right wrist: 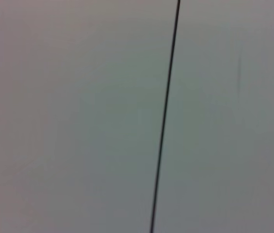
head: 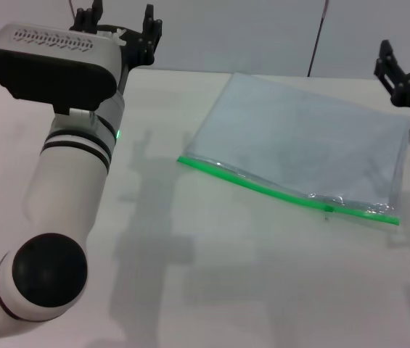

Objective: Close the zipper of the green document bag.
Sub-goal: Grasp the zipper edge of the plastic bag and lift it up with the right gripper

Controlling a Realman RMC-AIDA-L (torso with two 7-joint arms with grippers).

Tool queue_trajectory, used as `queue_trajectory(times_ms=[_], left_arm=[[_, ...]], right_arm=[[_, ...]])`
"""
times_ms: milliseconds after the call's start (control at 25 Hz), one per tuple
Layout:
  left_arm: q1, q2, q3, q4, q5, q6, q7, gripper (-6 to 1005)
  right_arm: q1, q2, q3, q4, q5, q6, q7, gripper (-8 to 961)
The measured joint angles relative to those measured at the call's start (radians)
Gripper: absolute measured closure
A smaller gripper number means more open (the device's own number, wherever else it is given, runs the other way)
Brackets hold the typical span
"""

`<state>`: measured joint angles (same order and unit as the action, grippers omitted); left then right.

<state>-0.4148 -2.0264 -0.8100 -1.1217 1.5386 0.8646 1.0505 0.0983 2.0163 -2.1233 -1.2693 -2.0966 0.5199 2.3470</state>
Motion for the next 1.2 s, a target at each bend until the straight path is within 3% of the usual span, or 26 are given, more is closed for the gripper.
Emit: queue_trajectory(times_ms=[120,360,480,760,960,1200], left_arm=[[0.001,0.001,0.0,-0.007,0.0,-0.002,0.014,254],[0.001,0.001,0.0,-0.008,0.0,-0.003,0.015,254],[0.0,0.002,0.0,-0.008,-0.001,-0.003,0.015,254],[0.004,0.002,0.0,-0.003,-0.002,-0.003,0.015,255],[0.007,0.002,0.0,0.0,-0.002,-0.002,0.016,255],[0.007,0.008,0.0,0.001,-0.026,-0.002,0.019,255]], right_arm=[[-0.009,-0.009,0.019,-0.053,0.004,-0.085,0.0,134],[-0.022,-0.077,0.036,-0.159,0.004,-0.248,0.001,134],[-0.016,-0.097,0.055,-0.18,0.002,-0.334,0.004,135],[-0.004,-0.104,0.092,-0.205,-0.012,-0.512,-0.014,136],[-0.005,-0.111,0.153,-0.247,-0.017,-0.716,-0.083,136],[-0.037,-0.082,0.273,-0.287,-0.018,-0.985,-0.251,137]])
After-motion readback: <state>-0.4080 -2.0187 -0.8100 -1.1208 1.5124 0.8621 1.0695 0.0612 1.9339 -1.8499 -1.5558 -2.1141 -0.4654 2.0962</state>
